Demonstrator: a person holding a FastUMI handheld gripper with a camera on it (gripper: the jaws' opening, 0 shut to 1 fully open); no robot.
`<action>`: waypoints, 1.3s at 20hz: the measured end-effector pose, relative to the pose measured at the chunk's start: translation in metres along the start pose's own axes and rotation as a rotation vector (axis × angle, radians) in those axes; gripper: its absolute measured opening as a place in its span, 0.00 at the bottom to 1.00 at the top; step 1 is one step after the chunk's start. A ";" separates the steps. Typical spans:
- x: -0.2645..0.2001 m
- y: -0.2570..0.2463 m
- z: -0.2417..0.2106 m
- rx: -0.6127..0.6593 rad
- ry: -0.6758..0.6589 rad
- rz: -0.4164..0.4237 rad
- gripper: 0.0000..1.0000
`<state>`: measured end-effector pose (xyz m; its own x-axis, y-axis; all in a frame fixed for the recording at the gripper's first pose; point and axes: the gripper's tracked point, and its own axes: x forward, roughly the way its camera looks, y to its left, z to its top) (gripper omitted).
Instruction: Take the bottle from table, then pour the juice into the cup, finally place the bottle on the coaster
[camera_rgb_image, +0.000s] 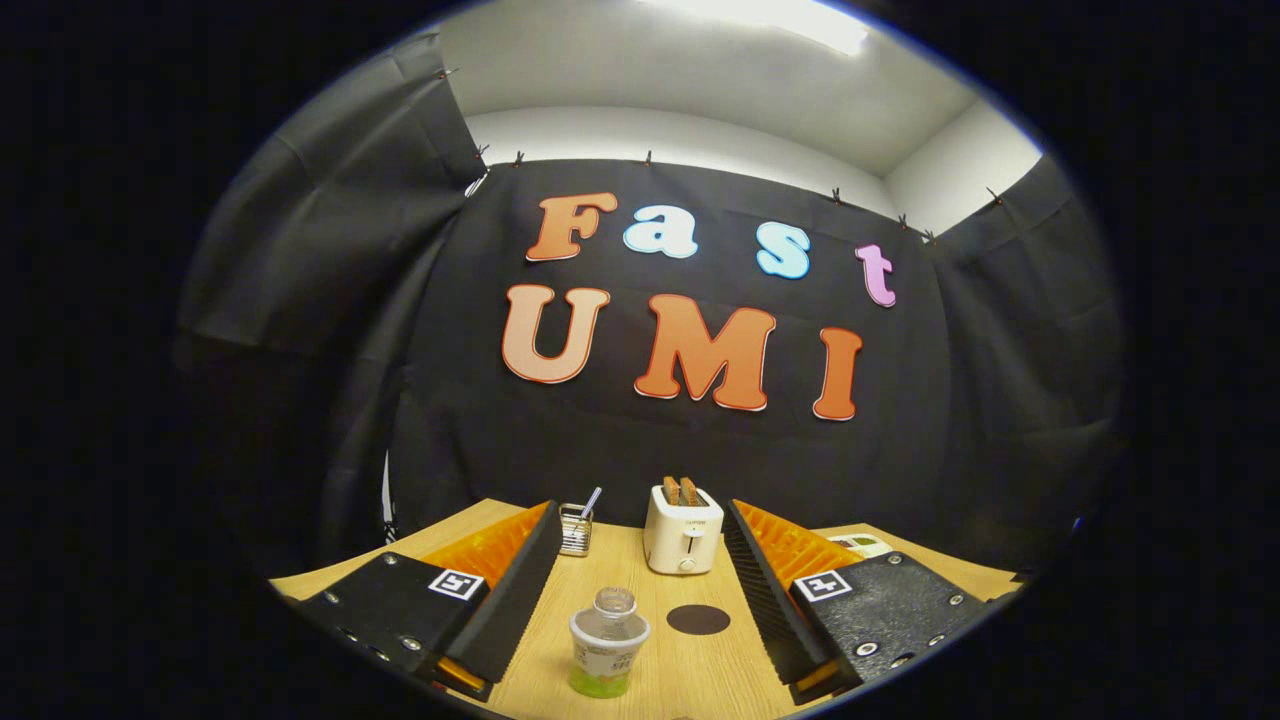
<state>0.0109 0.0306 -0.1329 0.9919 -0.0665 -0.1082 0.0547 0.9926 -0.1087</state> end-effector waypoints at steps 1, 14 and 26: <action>0.002 0.000 -0.008 0.015 0.011 -0.003 0.97; 0.022 0.020 -0.124 0.063 0.178 0.034 0.96; 0.024 0.037 -0.208 0.096 0.318 0.061 0.74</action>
<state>0.0132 0.0447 -0.3450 0.9089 -0.0201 -0.4164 0.0220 0.9998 -0.0002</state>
